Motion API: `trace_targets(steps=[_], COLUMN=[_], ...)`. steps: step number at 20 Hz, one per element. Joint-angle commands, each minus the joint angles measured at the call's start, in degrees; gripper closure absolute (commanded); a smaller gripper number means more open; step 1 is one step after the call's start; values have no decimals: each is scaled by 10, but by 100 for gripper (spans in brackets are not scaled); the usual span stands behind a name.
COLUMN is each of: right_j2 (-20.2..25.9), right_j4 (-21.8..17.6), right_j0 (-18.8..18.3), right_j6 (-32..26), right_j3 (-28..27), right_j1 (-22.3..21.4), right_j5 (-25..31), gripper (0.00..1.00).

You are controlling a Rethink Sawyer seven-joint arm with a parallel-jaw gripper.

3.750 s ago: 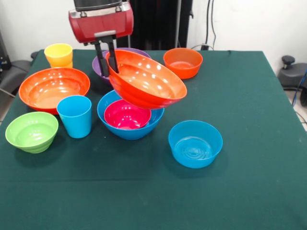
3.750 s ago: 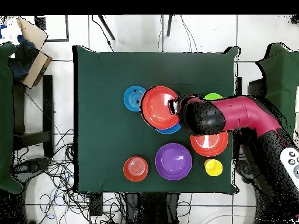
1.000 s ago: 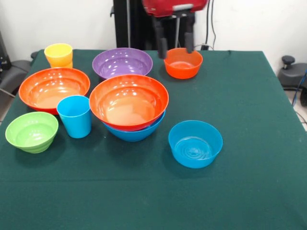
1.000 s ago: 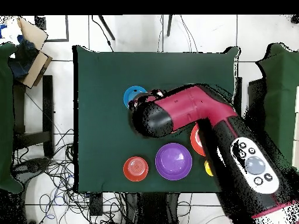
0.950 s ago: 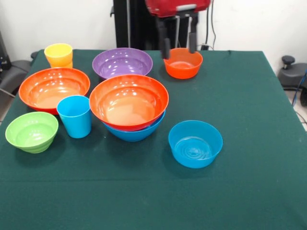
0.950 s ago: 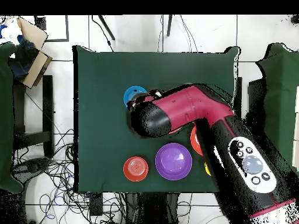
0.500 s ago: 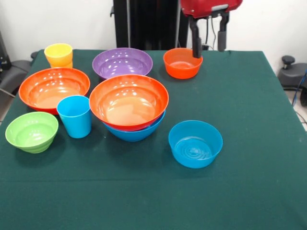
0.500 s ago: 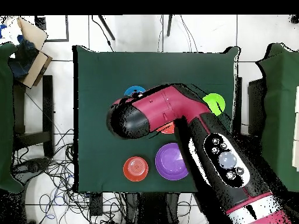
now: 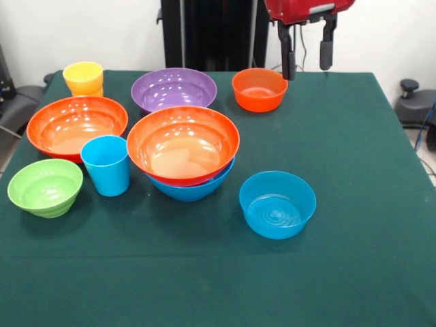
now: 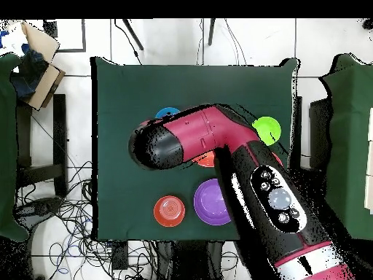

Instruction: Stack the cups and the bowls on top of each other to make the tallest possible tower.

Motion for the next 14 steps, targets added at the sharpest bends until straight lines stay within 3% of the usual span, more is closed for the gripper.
trace_targets(steps=[1, 2, 4, 8, 14], right_j2=[-78, -93, -130, -158, -174], right_j4=[-26, -45, -64, -47, -35], right_j0=[45, 55, 79, 94, 97], right_j6=[93, 118, 155, 148, 130], right_j3=[-44, -42, -54, -106, -110], right_j1=[35, 47, 73, 121, 135], right_j5=[-16, -76, -120, -124, -145], gripper=[0, 0, 0, 0, 0])
